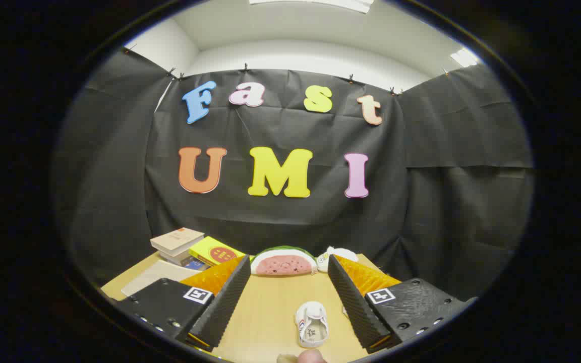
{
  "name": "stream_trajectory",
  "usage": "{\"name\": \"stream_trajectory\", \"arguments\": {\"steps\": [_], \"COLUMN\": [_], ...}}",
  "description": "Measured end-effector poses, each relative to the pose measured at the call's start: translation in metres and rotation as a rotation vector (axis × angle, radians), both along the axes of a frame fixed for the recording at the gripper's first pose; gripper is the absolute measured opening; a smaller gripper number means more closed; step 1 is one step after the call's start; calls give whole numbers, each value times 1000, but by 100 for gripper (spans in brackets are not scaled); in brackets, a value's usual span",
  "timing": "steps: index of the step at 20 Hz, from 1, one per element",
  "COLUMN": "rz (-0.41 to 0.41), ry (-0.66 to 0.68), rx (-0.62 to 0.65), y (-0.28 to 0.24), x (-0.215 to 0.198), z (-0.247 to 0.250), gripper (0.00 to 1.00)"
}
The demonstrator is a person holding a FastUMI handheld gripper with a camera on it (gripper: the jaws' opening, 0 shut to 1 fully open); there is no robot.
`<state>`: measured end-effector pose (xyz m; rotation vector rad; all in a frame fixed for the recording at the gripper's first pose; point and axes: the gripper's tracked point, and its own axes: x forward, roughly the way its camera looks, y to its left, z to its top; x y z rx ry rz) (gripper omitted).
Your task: Open the storage box then place both shoes into the box .Put the left shoe in first, then the right shoe, with the right side of both shoes facing outward in a uniform manner.
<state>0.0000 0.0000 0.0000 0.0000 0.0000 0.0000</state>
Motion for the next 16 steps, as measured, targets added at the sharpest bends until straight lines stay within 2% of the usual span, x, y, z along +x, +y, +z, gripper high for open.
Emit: {"name": "stream_trajectory", "arguments": {"steps": [8,16], "rz": [-26,19], "ry": [-24,-13], "rx": [-11,-24], "y": [-10,10], "x": [-12,-7], "z": [21,15], "gripper": [95,95]}}
